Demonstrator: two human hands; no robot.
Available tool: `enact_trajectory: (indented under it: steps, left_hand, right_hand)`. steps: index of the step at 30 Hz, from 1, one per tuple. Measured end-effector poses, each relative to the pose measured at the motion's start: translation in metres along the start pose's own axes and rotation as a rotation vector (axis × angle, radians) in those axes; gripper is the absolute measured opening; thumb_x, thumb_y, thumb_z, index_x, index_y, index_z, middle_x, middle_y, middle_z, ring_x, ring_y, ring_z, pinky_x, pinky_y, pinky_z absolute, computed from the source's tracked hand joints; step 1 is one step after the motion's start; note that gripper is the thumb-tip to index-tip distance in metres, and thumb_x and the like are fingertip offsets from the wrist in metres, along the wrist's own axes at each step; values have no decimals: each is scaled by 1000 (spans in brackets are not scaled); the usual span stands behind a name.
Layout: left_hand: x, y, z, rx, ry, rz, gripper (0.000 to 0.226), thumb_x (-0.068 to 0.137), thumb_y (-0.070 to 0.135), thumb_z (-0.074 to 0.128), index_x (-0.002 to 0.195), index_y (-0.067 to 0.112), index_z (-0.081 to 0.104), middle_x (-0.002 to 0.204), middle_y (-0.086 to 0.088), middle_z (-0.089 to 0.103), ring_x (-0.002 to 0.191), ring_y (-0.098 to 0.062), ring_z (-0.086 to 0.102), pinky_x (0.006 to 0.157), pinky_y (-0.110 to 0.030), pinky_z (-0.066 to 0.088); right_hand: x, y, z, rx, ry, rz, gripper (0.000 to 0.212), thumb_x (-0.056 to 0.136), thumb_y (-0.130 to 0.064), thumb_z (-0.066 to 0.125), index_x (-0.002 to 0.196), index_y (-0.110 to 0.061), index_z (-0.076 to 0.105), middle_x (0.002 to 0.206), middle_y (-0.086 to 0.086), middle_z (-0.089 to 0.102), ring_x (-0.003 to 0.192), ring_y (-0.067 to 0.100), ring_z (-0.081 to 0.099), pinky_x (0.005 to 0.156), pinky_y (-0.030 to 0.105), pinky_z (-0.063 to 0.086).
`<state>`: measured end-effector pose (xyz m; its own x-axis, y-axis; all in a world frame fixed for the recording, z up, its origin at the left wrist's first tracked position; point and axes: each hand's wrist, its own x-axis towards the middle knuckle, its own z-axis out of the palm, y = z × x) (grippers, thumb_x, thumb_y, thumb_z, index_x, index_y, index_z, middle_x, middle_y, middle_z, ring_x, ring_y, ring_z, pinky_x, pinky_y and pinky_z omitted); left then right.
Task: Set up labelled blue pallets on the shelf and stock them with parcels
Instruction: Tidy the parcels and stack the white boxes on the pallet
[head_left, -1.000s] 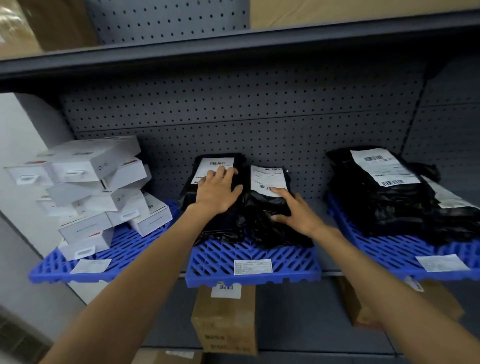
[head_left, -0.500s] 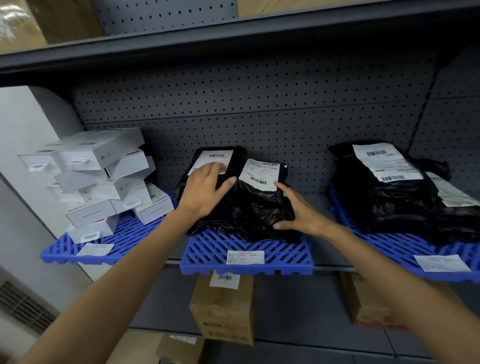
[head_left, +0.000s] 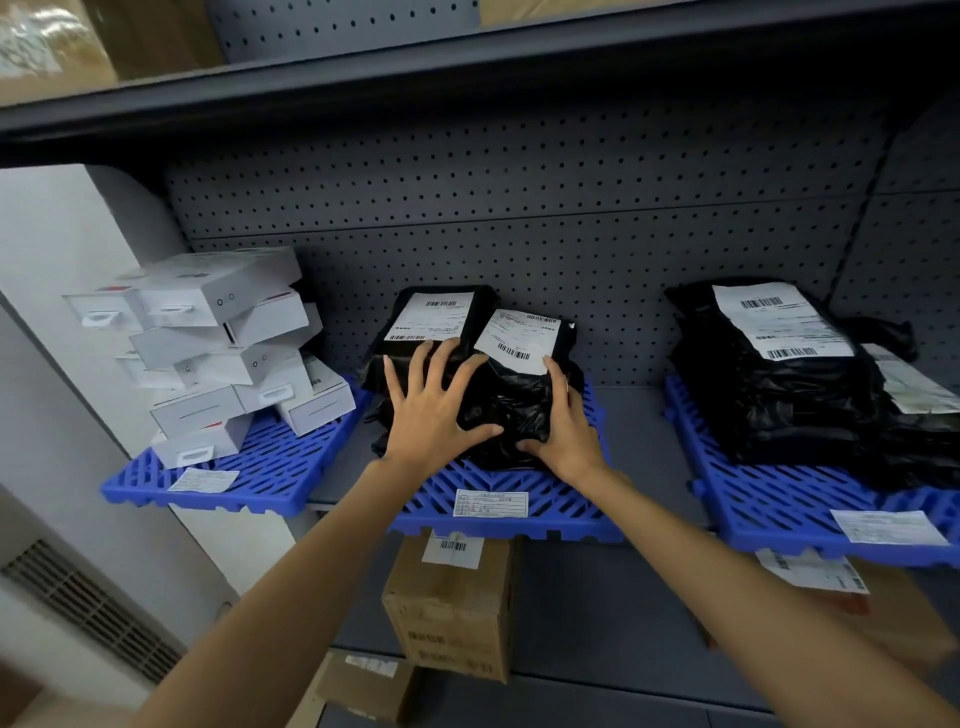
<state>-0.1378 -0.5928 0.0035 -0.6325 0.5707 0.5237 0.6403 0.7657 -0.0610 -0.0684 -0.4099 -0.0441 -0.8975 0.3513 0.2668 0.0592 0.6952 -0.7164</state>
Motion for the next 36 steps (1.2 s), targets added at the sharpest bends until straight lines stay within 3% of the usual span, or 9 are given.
enact_trajectory:
  steps: [3,6,10,13,15,20,29,36]
  left_hand:
    - [0,2,-2,-20,-19,-15,88,73,73,61,148,36,33,157,-3,23,147,-33,12,112,-67,-3]
    - [0,0,-11,-59,-61,0,87,78,67,61,151,38,22,159,2,17,149,-28,8,114,-66,-1]
    - [-1,-16,-38,-149,-86,67,87,86,51,65,154,34,14,160,5,15,149,-24,13,118,-57,18]
    - [-3,-38,-64,-105,-69,85,78,85,41,69,149,23,29,150,-3,36,136,-27,39,105,-47,43]
    - [-6,-56,-82,-73,-113,17,69,85,38,70,144,20,38,139,-5,46,125,-29,49,92,-45,49]
    - [-23,-105,-125,98,-202,-165,61,85,39,70,135,16,45,132,-5,50,118,-30,53,82,-42,48]
    - [-69,-211,-172,200,-262,-353,62,87,40,69,138,20,42,139,-2,47,120,-29,53,88,-43,49]
    - [-65,-303,-194,214,-237,-351,67,87,38,70,144,22,39,146,-1,45,123,-28,53,92,-43,50]
  right_hand:
    - [0,-5,2,-51,-4,32,120,78,-21,81,147,-49,-13,159,14,12,132,36,44,99,53,46]
    - [4,-7,-18,-96,-138,43,113,80,-37,77,148,-47,-13,160,13,11,139,34,36,105,53,41]
    - [7,-27,-67,-380,-235,21,89,87,-62,55,151,-44,-4,163,5,0,142,35,28,107,52,37]
    - [5,-61,-93,-606,-120,-167,72,92,-53,53,151,-33,18,157,4,23,137,33,34,100,48,41]
    - [7,-87,-98,-725,-87,-316,60,94,-47,54,145,-26,32,144,3,42,129,29,43,93,43,45]
    - [23,-143,-75,-858,-68,-554,53,93,-42,56,137,-19,39,130,6,52,120,28,49,87,41,49]
    - [50,-228,-6,-877,-111,-678,52,95,-44,53,137,-18,37,128,6,52,119,29,50,79,38,49]
    - [71,-308,55,-879,-104,-695,50,94,-43,54,135,-17,40,126,7,53,116,29,51,77,39,47]
